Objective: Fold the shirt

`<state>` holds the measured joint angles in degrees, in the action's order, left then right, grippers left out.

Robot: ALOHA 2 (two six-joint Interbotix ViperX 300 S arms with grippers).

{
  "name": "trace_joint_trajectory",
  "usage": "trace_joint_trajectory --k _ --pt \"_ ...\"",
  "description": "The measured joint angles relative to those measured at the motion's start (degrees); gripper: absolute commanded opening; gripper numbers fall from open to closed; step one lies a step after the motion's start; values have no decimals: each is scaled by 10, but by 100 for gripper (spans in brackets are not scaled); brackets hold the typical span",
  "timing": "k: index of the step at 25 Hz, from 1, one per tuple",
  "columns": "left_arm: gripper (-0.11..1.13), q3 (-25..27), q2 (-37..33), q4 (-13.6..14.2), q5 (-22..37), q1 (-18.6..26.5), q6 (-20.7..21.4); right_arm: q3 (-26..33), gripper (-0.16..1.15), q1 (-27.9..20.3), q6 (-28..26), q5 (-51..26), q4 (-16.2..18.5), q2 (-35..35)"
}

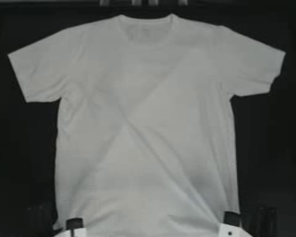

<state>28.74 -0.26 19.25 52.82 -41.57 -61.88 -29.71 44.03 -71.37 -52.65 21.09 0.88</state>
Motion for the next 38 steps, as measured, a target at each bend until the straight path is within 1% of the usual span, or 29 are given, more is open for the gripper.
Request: trace_joint_trajectory --k 3,6,12,16,19,22,25,28,30,33,36,38 --pt "6 -18 -11 22 44 -22 -35 9 7 7 -7 -18 11 -17" --pt "6 -40 -14 38 78 -41 -52 25 7 13 -14 -48 12 -29" --pt "6 -78 -14 49 139 -55 -53 72 7 30 -13 -136 25 -35" --pt "6 -104 -14 67 178 -64 -53 98 7 38 -11 -178 33 -36" --pt "6 -125 -14 78 217 -73 -52 103 7 40 -6 -186 48 -43" --pt "6 -149 -14 95 260 -83 -52 104 7 41 -5 -188 56 -67" --pt "6 -161 -19 108 289 -89 -49 104 7 40 0 -197 70 -91" --pt "6 -161 -43 121 309 -89 -47 104 7 28 11 -207 79 -120" --pt "6 -157 -69 137 321 -88 -47 104 7 15 29 -210 81 -139" --pt "6 -138 -105 153 328 -77 -42 100 7 -12 76 -210 80 -163" --pt "6 -109 -142 157 329 -54 -24 91 7 -54 120 -213 71 -187" --pt "6 -88 -170 158 327 -32 -11 81 7 -84 150 -214 68 -206"
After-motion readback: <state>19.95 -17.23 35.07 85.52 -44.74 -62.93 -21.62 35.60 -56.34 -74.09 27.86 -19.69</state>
